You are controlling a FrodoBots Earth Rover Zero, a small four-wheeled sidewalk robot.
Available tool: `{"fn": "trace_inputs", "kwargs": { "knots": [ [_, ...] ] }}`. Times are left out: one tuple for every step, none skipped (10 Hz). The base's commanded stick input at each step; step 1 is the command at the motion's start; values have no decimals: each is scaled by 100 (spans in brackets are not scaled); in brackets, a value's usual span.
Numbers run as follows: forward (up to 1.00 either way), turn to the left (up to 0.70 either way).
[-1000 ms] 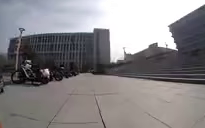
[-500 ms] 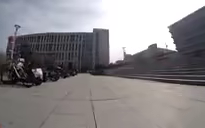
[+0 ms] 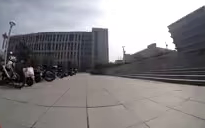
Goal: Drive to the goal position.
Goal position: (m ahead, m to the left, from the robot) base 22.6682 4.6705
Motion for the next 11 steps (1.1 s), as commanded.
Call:
{"fn": "trace_inputs", "kwargs": {
  "knots": [
    [100,0],
    [100,0],
    [100,0],
    [100,0],
    [100,0],
    [100,0],
    [100,16],
    [100,40],
    [100,40],
    [100,40],
    [100,40]
  ]
}}
